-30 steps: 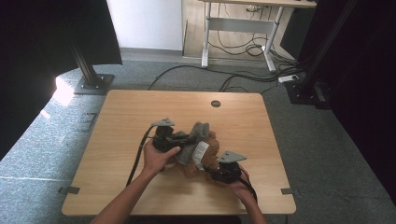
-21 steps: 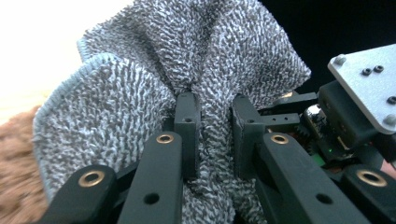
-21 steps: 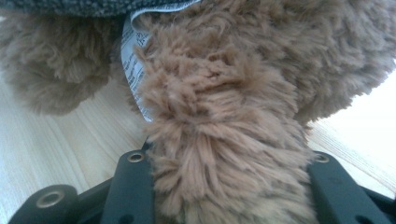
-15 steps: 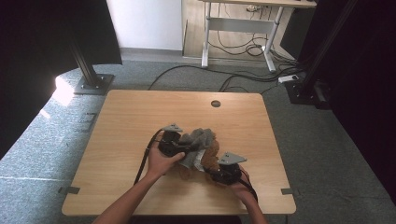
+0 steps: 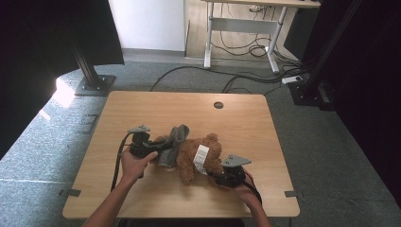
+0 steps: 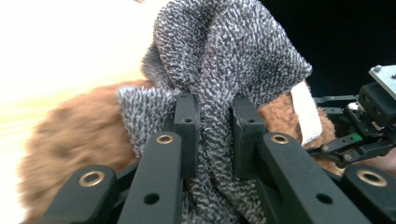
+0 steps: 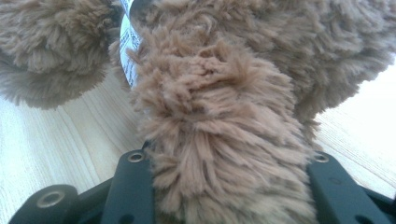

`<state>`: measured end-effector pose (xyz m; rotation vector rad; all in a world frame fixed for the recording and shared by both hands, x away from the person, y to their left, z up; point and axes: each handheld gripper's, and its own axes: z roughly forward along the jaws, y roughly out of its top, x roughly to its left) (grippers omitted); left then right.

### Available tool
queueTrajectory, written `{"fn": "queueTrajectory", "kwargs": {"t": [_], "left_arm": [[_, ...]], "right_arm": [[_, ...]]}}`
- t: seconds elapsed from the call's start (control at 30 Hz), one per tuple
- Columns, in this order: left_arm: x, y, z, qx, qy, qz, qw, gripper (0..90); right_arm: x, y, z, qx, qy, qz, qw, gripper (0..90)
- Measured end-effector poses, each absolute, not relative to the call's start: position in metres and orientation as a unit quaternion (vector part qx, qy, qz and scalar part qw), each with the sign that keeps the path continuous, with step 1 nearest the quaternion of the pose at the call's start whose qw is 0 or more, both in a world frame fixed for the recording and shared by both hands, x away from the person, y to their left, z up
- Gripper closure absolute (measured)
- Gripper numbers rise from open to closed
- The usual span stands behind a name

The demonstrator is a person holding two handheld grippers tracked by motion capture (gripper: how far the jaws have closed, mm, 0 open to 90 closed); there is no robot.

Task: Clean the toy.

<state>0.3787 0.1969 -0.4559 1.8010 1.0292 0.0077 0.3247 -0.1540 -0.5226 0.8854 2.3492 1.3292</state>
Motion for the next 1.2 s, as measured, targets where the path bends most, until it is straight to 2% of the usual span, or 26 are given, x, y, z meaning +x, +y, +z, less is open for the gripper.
{"fn": "queueTrajectory", "kwargs": {"t": [0.1,0.2,0.27,0.37,0.43,0.6,0.77,0.9,0.97,1.2], "left_arm": [[0.377,0.210,-0.459,0.739,0.440,0.010,0.511,75.3],[0.375,0.217,-0.467,0.732,0.443,-0.004,0.517,75.3],[0.372,0.217,-0.469,0.734,0.440,-0.002,0.517,75.5],[0.368,0.218,-0.473,0.736,0.437,0.000,0.517,75.6],[0.365,0.220,-0.477,0.734,0.436,-0.002,0.521,75.7],[0.357,0.228,-0.487,0.720,0.442,-0.011,0.535,75.9],[0.348,0.235,-0.491,0.718,0.440,-0.018,0.538,75.9],[0.342,0.243,-0.494,0.714,0.437,-0.024,0.547,75.6],[0.340,0.247,-0.494,0.712,0.440,-0.020,0.547,75.6],[0.346,0.266,-0.497,0.699,0.469,-0.009,0.540,75.5]], "right_arm": [[0.325,-0.154,-0.523,0.308,0.818,0.463,0.150,56.0],[0.325,-0.155,-0.523,0.306,0.818,0.465,0.147,54.1],[0.325,-0.154,-0.522,0.307,0.817,0.466,0.144,48.7],[0.325,-0.156,-0.516,0.314,0.811,0.476,0.131,33.5],[0.325,-0.158,-0.511,0.323,0.803,0.487,0.119,28.2],[0.330,-0.151,-0.504,0.327,0.796,0.502,0.085,26.1],[0.331,-0.141,-0.505,0.330,0.799,0.495,0.087,33.5],[0.324,-0.136,-0.514,0.318,0.822,0.463,0.100,49.1],[0.322,-0.136,-0.515,0.314,0.824,0.461,0.101,53.1],[0.326,-0.144,-0.518,0.320,0.817,0.469,0.103,56.8]]}}
